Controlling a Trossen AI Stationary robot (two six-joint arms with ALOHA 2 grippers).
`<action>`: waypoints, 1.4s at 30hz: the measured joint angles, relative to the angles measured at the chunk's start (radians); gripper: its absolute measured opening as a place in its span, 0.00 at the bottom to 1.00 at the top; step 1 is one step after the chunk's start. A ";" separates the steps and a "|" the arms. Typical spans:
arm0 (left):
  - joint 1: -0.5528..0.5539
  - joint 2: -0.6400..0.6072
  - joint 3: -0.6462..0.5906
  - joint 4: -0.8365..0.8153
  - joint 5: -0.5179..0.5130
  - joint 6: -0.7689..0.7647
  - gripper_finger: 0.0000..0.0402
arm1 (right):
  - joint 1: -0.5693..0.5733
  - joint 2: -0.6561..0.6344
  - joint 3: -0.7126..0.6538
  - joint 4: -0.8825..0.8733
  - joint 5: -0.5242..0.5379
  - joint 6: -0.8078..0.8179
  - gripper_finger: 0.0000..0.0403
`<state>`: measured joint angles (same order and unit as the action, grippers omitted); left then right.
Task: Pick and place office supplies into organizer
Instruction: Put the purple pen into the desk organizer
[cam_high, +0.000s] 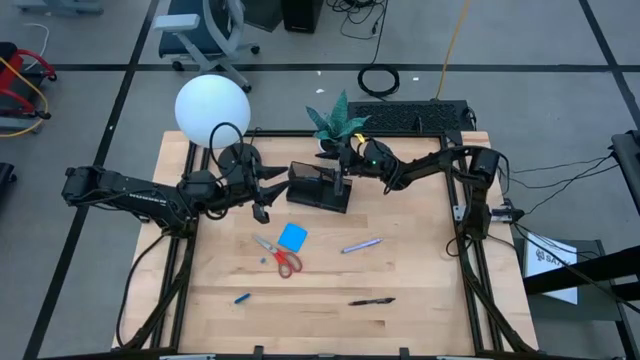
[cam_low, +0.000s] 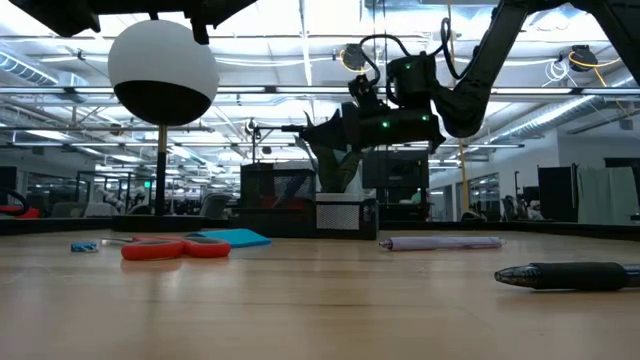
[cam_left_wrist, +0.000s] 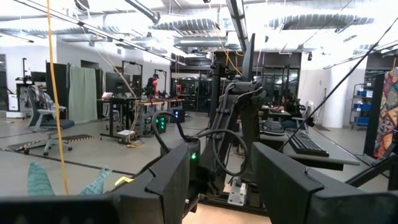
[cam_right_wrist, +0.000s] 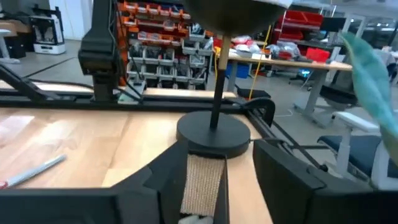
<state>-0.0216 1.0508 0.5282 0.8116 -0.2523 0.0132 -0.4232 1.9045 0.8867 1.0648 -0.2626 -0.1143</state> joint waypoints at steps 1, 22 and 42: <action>0.000 0.000 0.000 0.000 0.000 0.000 0.45 | 0.003 -0.003 0.000 0.004 0.000 0.000 0.45; 0.000 0.000 0.000 -0.008 0.000 -0.015 0.45 | 0.194 -0.407 -0.001 -0.689 0.001 -0.100 0.46; 0.000 0.000 0.000 -0.023 0.000 -0.045 0.45 | 0.476 -0.489 0.016 -1.280 0.222 -0.122 0.45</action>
<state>-0.0216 1.0511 0.5285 0.7884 -0.2523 -0.0315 0.0524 1.4151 0.9032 -0.2149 -0.0403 -0.2359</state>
